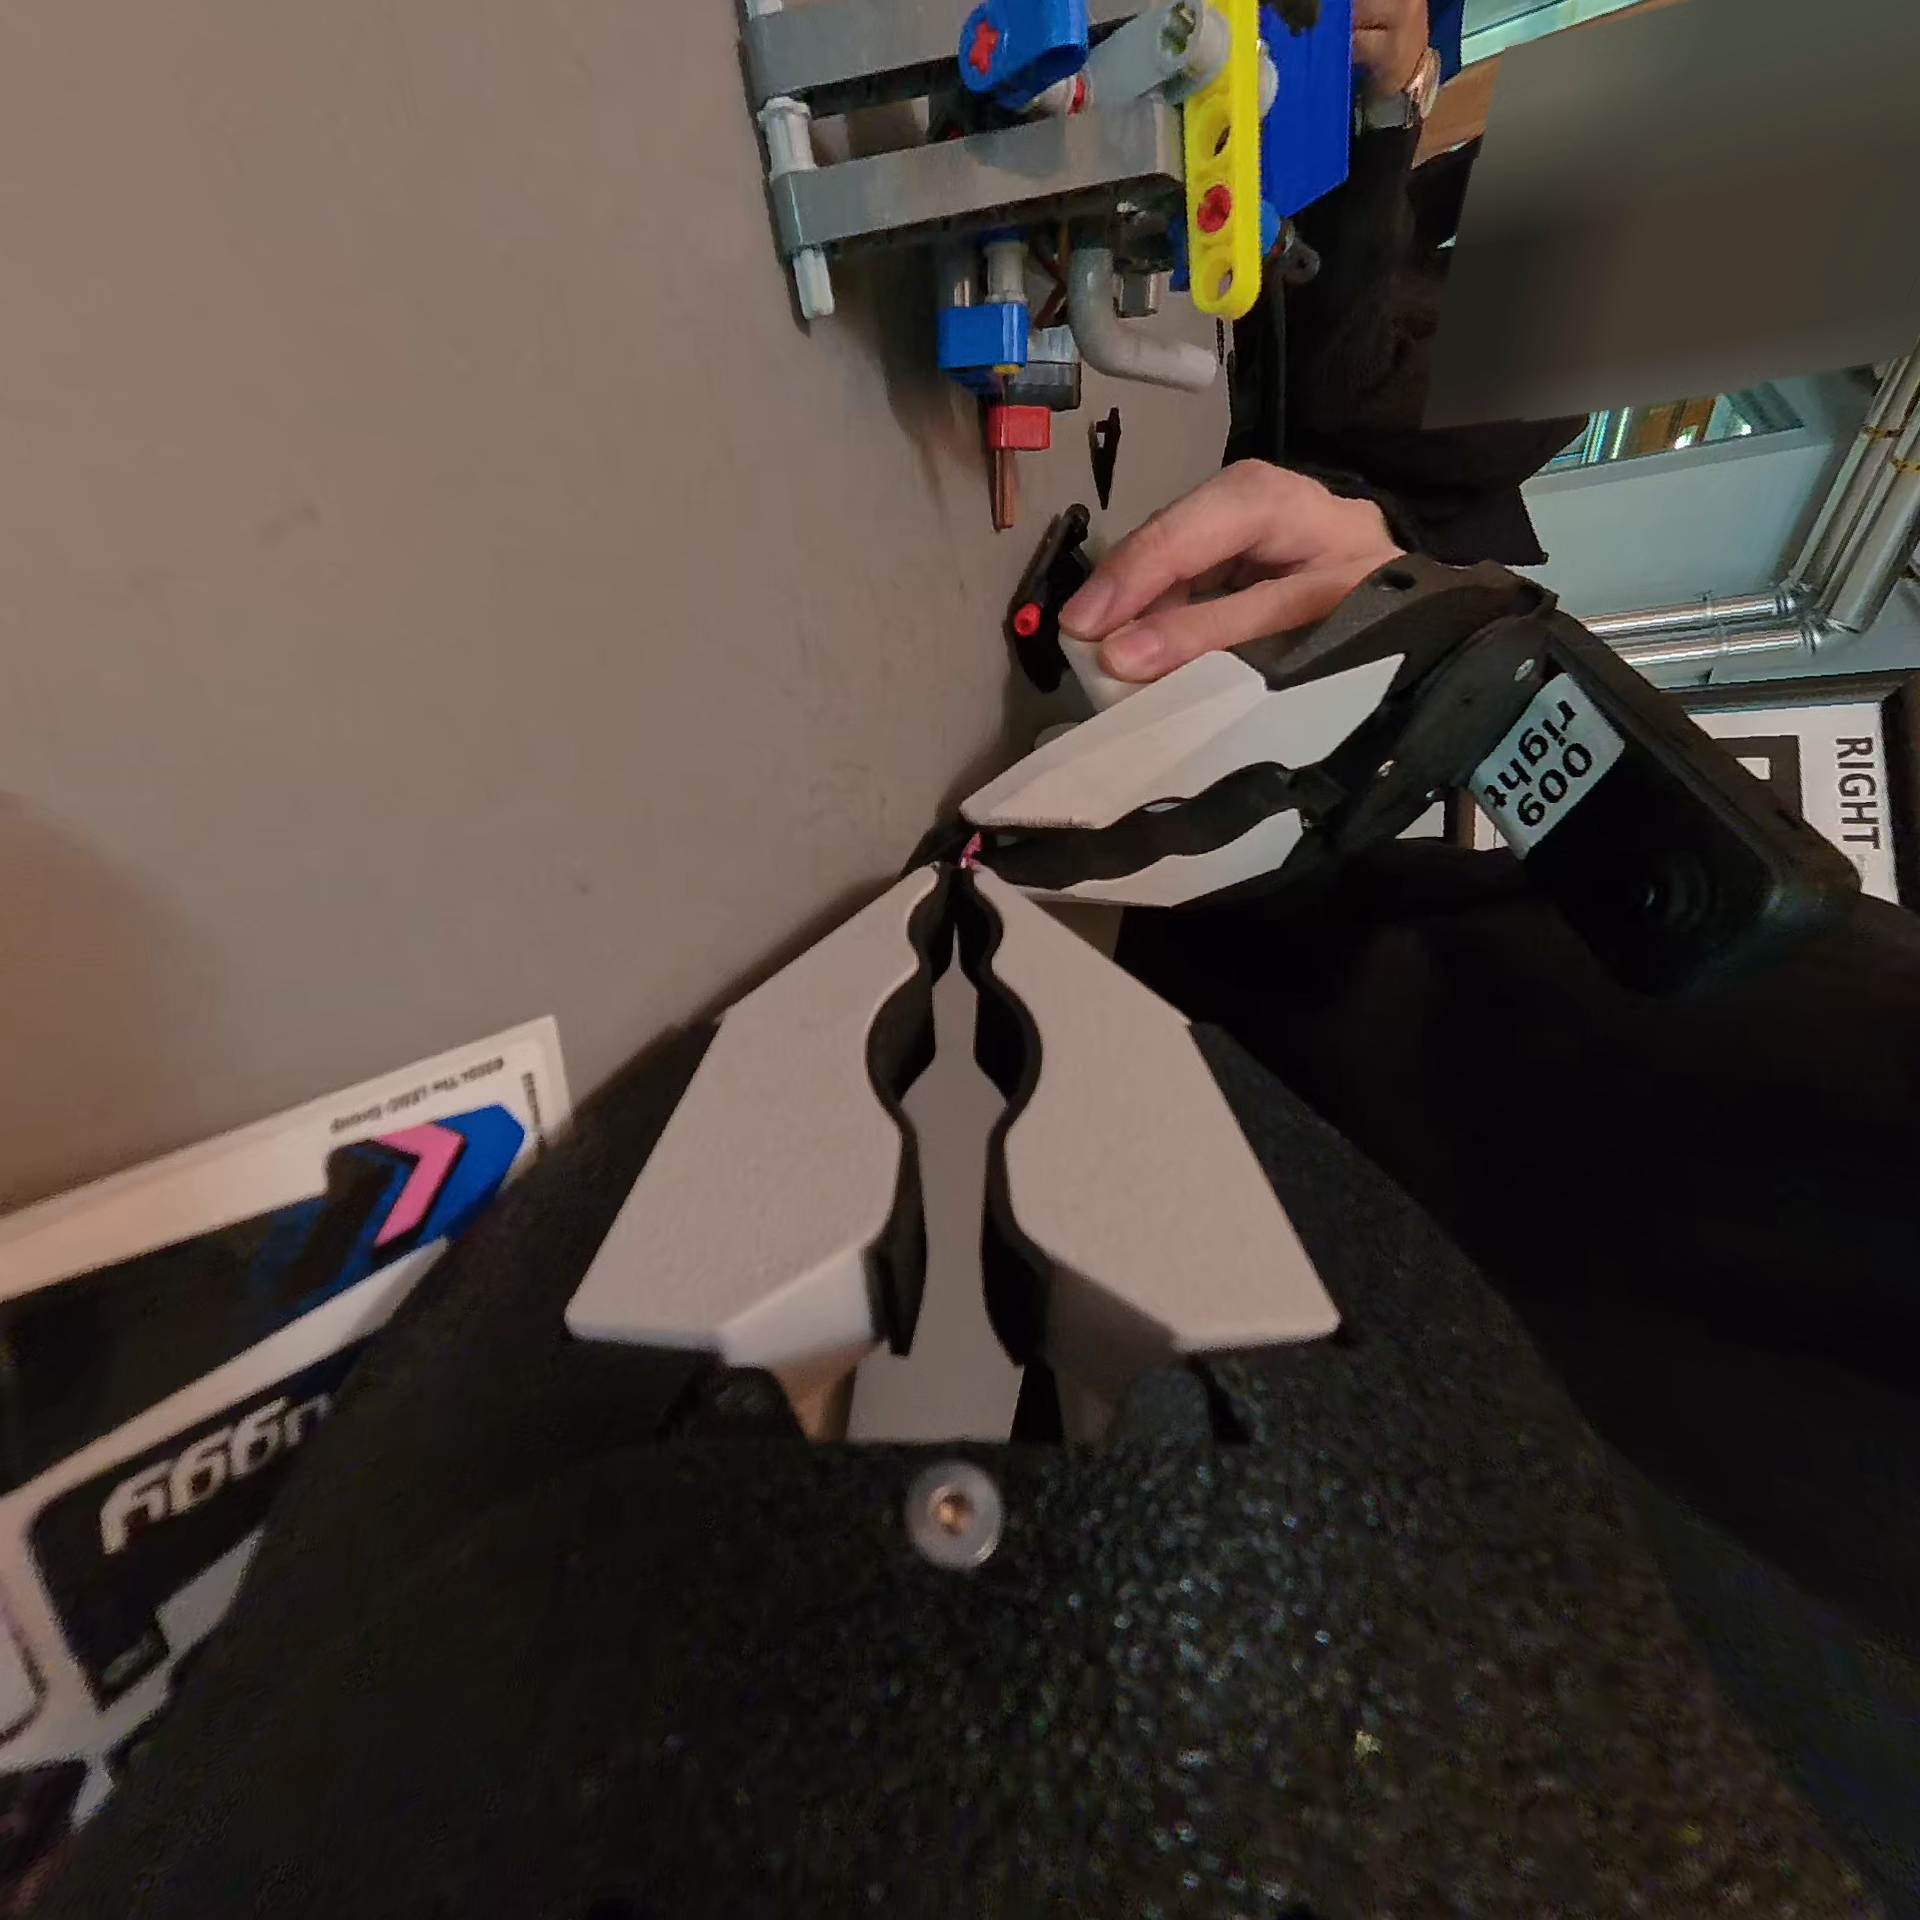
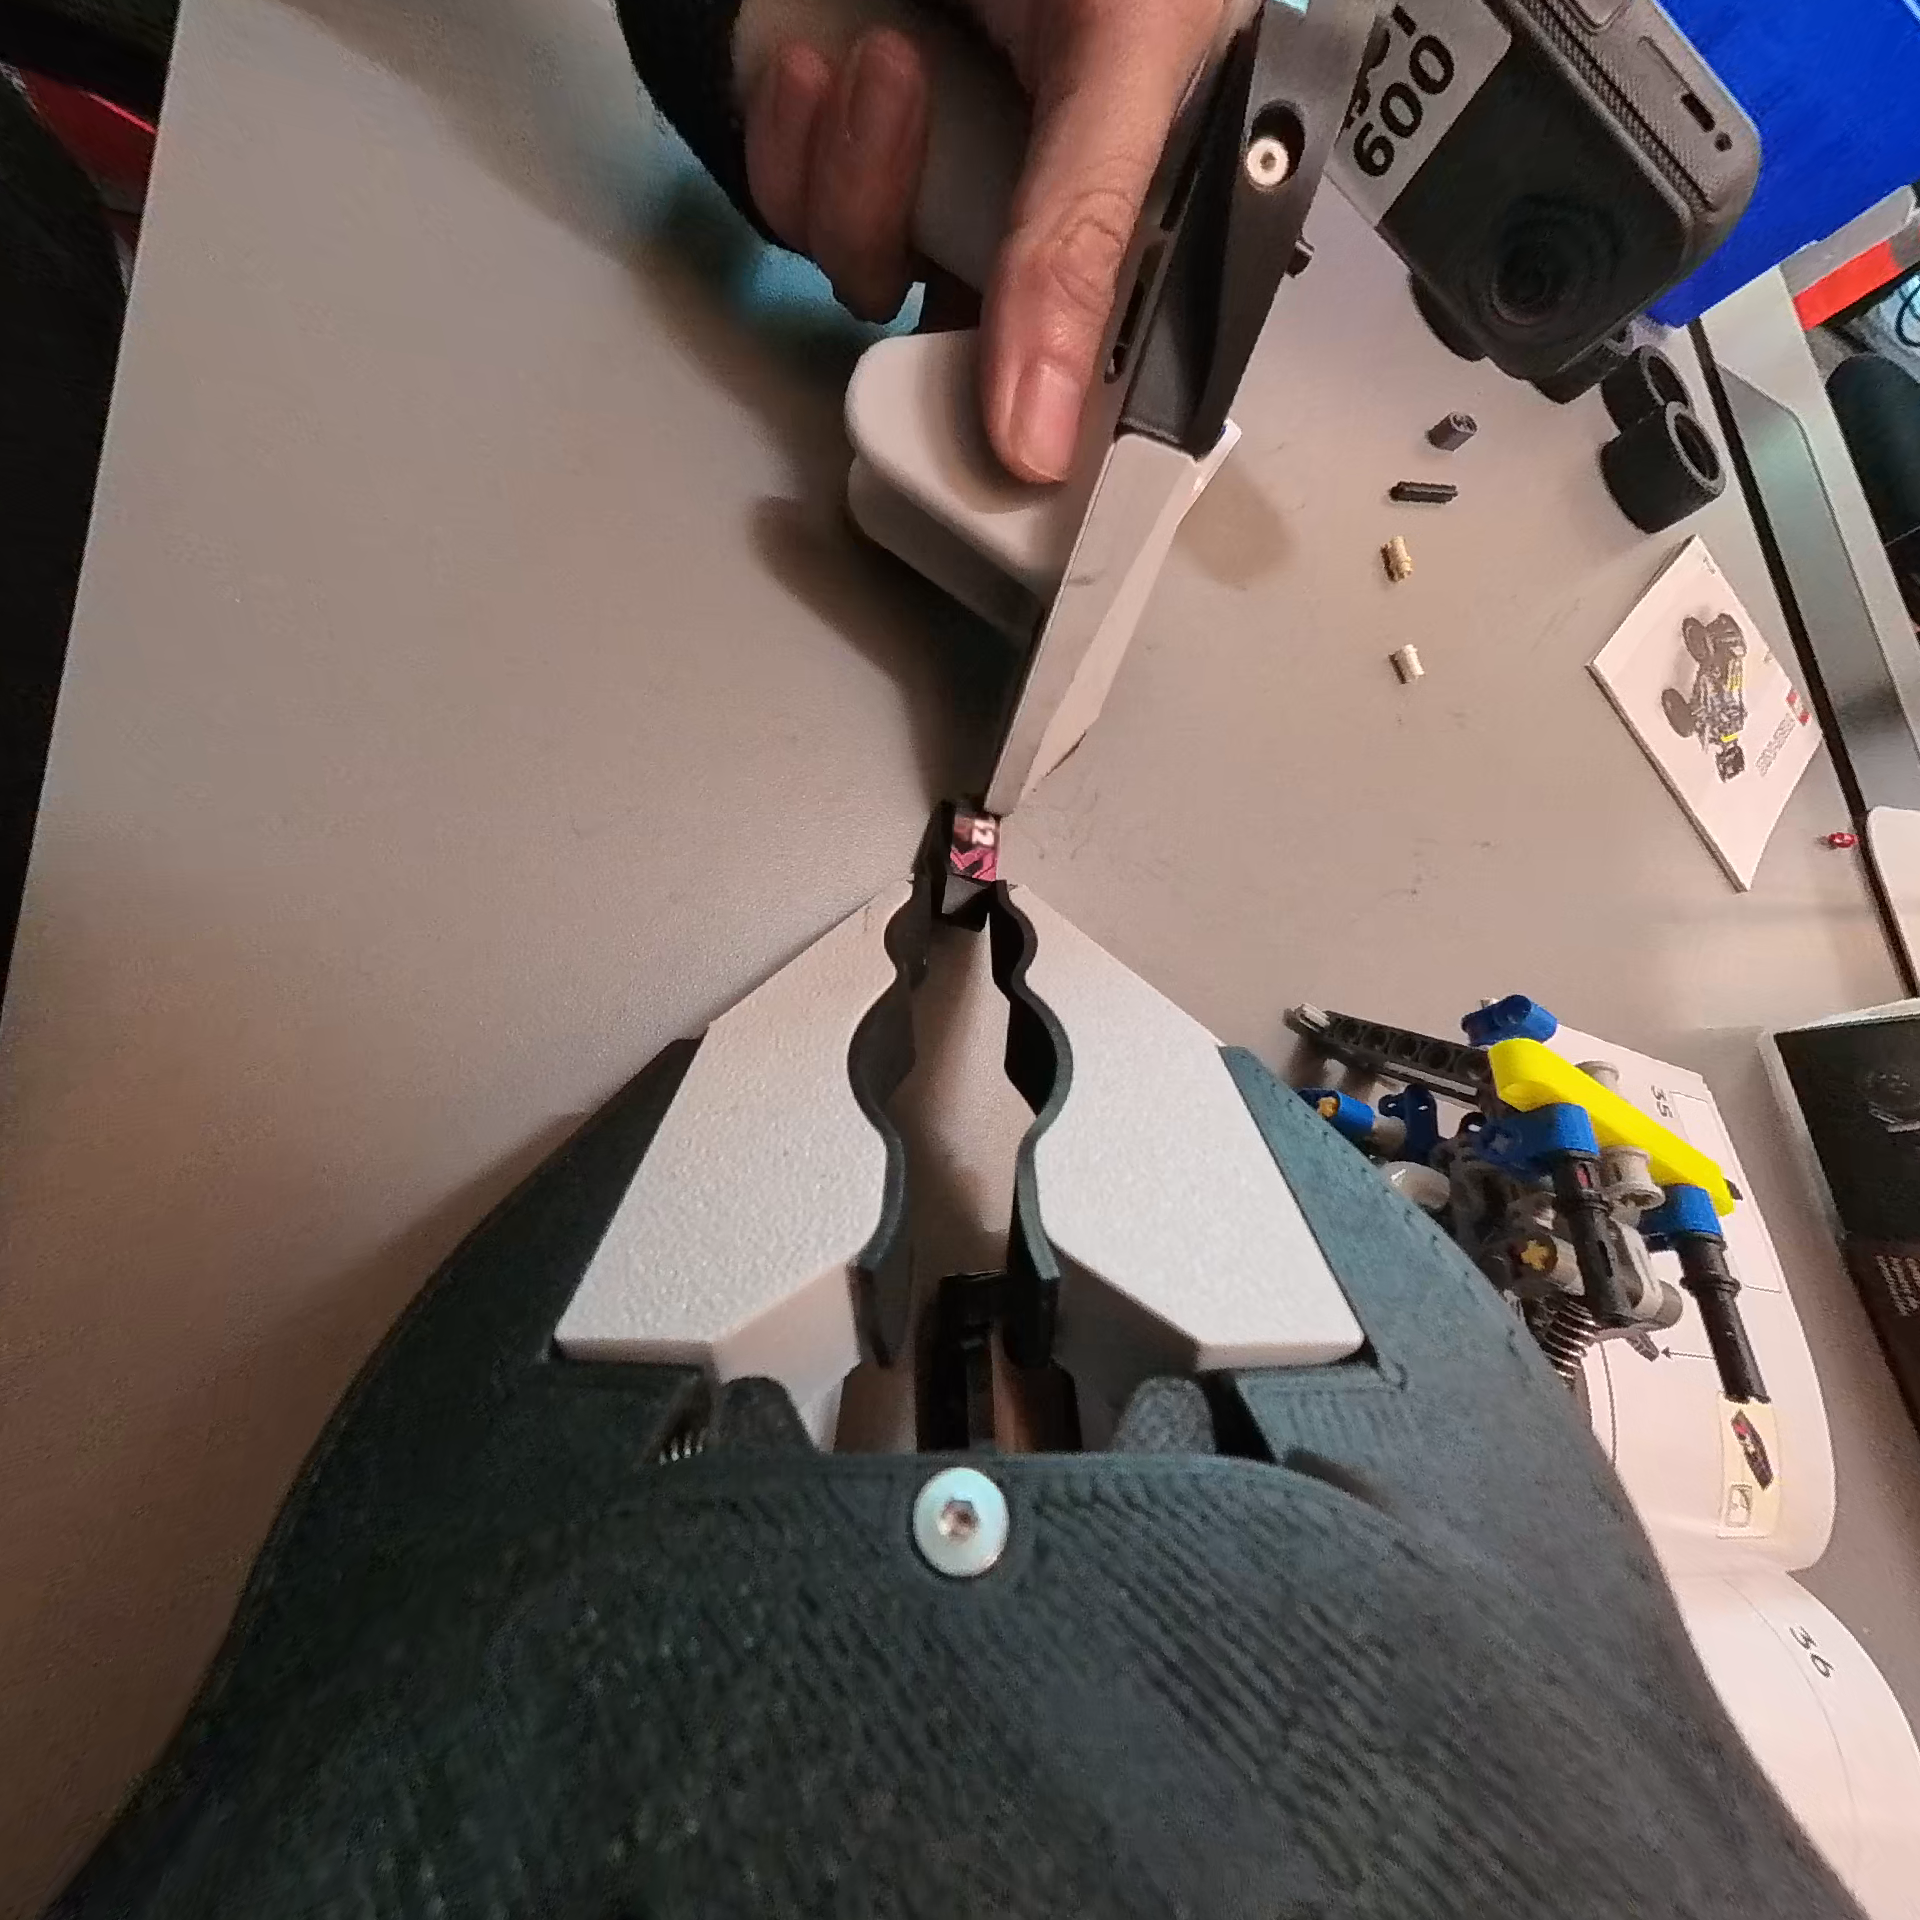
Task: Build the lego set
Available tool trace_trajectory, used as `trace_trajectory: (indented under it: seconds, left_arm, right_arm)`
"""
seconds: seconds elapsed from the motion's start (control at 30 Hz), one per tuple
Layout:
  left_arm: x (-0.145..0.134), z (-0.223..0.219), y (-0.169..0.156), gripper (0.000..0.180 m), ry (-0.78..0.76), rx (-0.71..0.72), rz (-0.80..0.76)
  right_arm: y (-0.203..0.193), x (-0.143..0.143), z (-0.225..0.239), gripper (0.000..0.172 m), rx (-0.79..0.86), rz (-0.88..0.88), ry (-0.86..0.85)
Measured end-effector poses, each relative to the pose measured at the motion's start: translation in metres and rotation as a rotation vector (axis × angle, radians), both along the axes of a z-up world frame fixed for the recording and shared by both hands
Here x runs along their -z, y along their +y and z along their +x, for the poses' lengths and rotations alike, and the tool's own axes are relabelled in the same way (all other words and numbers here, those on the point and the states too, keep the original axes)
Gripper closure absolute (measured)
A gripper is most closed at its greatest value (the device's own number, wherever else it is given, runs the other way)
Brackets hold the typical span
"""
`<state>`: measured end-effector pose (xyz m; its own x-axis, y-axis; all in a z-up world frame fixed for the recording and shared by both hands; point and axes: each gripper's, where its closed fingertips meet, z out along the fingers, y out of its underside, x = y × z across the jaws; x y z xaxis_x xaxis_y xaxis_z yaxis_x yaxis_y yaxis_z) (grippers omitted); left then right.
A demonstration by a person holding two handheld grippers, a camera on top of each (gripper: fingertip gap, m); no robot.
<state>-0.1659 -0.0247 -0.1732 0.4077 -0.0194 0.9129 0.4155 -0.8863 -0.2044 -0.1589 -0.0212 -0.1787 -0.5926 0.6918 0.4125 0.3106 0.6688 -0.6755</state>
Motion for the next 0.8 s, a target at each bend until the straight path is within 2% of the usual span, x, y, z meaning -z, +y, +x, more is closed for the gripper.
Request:
trace_trajectory:
  seconds: [0.8]
  left_arm:
    - [0.0027, 0.0009, -0.0006, 0.180, 0.039, 0.010, -0.014]
  right_arm:
    - [-0.0004, 0.0002, 0.0004, 0.163, -0.005, 0.006, 0.004]
